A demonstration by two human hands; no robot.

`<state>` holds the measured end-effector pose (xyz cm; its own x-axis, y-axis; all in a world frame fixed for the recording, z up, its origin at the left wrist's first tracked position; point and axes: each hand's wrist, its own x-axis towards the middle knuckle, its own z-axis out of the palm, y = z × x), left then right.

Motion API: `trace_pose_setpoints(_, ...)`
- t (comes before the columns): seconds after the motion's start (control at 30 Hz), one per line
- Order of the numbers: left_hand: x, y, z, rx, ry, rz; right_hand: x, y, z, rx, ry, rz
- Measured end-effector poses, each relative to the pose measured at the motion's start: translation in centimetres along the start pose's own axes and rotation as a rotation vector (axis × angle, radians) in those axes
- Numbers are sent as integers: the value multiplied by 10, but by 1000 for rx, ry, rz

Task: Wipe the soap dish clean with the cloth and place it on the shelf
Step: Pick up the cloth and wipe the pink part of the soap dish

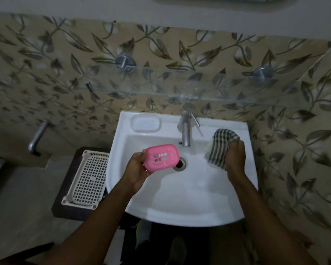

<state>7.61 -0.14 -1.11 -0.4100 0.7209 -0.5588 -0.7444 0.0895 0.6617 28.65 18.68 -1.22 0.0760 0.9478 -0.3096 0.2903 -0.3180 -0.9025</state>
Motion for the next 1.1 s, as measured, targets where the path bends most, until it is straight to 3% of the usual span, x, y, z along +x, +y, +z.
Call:
trace_pose_setpoints(0.1,-8,-2,-1,-97,-70,17,-56,11,0,152,-197,122)
trace_pose_setpoints(0.2,-9,-8,-4,-167,-66,13,-99,7,7,-128,-283,-248)
trace_pose_setpoints(0.27,-8,-12,-4,-174,-67,17,-114,1,18,-343,-230,-611)
trace_pose_setpoints(0.33,-6,-16,-2,-164,-73,27,-122,-5,31,-577,-169,-781)
trace_pose_setpoints(0.43,-5,-20,3,-145,-78,39,-129,-9,48,-771,-95,-783)
trace_pose_setpoints(0.53,-5,-19,7,-128,-76,37,-133,-14,57,-787,-65,-754)
trace_pose_setpoints(0.63,-2,-18,8,-89,-57,43,-139,-16,67,-721,-196,-747)
trace_pose_setpoints(0.77,0,-18,2,-37,-38,39,-142,-22,71,-757,-408,-867)
trace_pose_setpoints(0.93,1,-11,-4,-34,-4,28,-123,-26,56,-886,-373,-776)
trace_pose_setpoints(1.1,2,-10,-1,-14,-28,7,-140,-36,73,-842,-564,-794)
